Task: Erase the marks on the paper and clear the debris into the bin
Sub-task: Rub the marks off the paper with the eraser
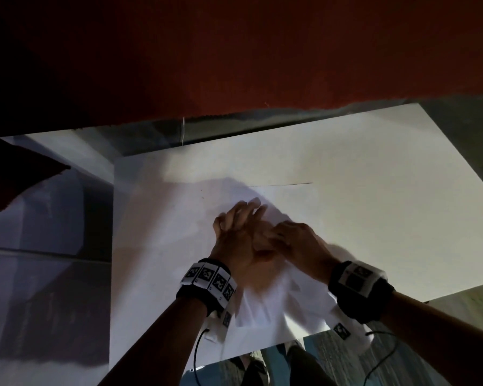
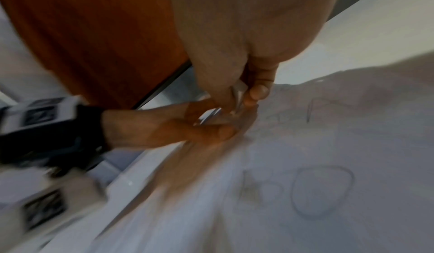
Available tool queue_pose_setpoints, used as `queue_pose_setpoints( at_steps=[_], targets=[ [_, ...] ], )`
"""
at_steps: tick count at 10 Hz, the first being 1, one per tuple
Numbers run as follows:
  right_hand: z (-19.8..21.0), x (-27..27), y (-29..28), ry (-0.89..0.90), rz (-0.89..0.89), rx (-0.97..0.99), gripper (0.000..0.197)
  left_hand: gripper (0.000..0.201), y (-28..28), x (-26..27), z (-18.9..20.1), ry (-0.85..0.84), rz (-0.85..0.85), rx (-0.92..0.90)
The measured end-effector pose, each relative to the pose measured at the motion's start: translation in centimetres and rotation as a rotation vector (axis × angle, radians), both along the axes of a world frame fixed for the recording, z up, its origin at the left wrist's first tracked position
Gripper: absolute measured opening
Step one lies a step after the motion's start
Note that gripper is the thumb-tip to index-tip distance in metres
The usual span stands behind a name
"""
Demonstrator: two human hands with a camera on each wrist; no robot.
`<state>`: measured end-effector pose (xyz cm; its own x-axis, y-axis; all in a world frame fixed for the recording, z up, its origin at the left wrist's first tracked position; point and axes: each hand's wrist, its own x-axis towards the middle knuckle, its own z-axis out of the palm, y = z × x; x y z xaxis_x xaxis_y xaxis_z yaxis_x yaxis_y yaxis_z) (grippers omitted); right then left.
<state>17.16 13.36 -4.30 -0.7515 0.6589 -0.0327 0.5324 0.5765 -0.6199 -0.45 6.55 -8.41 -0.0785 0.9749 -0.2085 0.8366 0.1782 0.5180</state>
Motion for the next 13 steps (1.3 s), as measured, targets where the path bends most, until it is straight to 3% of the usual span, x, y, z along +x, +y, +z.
queue_pose_setpoints(
  at_steps=[2, 3, 4, 5, 6, 7, 8, 9, 10, 11, 12, 13],
  targets=[
    [0.4, 0.3, 1.9, -0.011, -0.214, 0.022, 0.015, 0.114, 0.2, 0.0, -0.4, 0.007, -0.001, 0.011],
    [0.9, -0.5, -1.4, 0.076, 0.001, -0.125, 0.009, 0.114, 0.2, 0.0, -0.5, 0.035, -0.007, 0.019],
    [0.5, 0.0, 1.5, 0.026, -0.152, -0.051, 0.01, 0.115, 0.4, 0.2, -0.3, 0.066, -0.006, 0.023],
    [0.5, -0.2, 1.0, 0.01, -0.213, -0.105, 0.01, 0.115, 0.3, 0.2, -0.2, 0.048, -0.004, 0.014],
    [0.0, -0.2, -0.2, -0.079, -0.034, -0.105, 0.015, 0.116, 0.4, 0.1, -0.4, 0.03, 0.001, -0.024],
    [0.2, -0.3, 1.6, -0.016, -0.244, -0.132, 0.014, 0.12, 0.7, 0.1, -1.3, 0.05, 0.008, -0.016],
    [0.3, -0.8, -0.3, -0.076, -0.066, -0.105, 0.014, 0.118, 0.4, 0.0, -1.3, -0.008, -0.008, -0.001],
    [0.2, -0.6, 1.2, -0.075, -0.18, -0.108, 0.009, 0.117, 0.6, 0.0, -0.5, 0.0, -0.013, -0.005],
    [0.2, -0.9, 1.0, -0.063, -0.181, -0.083, 0.006, 0.116, 0.4, 0.0, -0.6, -0.03, 0.007, -0.002],
    [0.6, -0.9, 0.1, -0.142, -0.025, -0.079, 0.012, 0.118, 0.4, 0.0, -0.8, -0.029, 0.019, -0.005],
    [0.4, -0.2, 2.7, -0.062, -0.25, -0.031, 0.018, 0.119, 0.3, -0.1, -0.7, -0.012, 0.013, -0.006],
    [0.9, -0.9, 0.2, -0.118, -0.111, -0.091, 0.008, 0.118, 0.1, 0.1, -0.2, -0.054, 0.029, -0.007]
  ],
)
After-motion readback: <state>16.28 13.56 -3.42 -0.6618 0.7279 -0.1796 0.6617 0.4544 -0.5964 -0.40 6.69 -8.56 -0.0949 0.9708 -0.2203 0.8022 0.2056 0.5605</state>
